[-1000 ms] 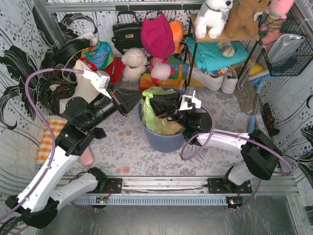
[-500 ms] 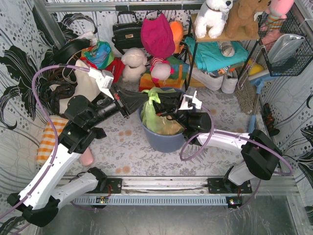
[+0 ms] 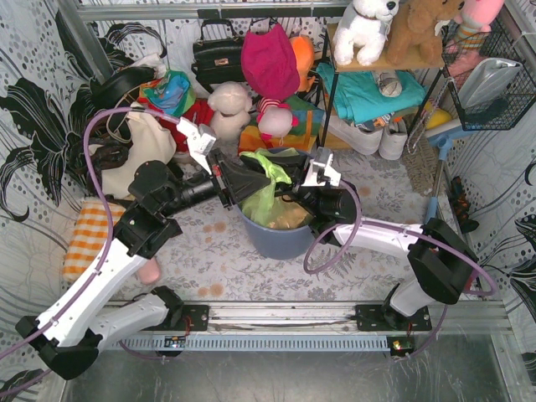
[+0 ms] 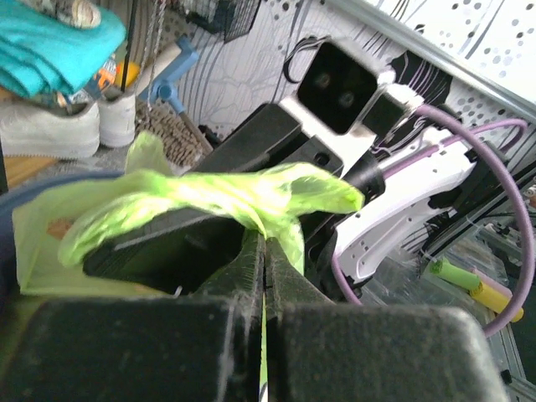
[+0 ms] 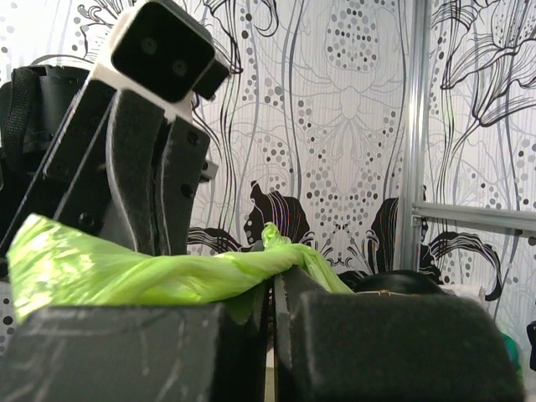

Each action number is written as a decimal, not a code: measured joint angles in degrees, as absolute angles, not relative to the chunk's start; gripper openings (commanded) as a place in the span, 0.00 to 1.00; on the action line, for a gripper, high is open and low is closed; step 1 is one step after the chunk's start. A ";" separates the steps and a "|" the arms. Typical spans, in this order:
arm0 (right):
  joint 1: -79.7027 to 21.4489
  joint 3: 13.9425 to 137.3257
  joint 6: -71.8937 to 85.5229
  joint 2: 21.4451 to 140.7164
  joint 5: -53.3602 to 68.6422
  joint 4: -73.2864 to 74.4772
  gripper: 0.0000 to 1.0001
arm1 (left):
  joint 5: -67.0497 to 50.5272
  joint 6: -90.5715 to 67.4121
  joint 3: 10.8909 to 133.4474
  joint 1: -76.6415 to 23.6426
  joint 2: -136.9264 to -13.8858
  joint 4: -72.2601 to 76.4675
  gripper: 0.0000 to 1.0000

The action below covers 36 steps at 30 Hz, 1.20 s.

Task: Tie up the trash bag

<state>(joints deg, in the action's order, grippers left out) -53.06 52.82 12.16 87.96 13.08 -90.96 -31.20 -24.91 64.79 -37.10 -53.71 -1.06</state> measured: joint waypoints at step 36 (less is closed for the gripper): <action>-52.84 52.21 8.69 85.43 15.44 -90.74 0.00 | -6.11 -23.40 74.43 -38.13 -50.24 -15.05 0.61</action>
<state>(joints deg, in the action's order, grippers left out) -52.84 52.21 8.69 85.43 15.44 -90.74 -6.11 -23.40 74.43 -38.13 -50.24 -15.05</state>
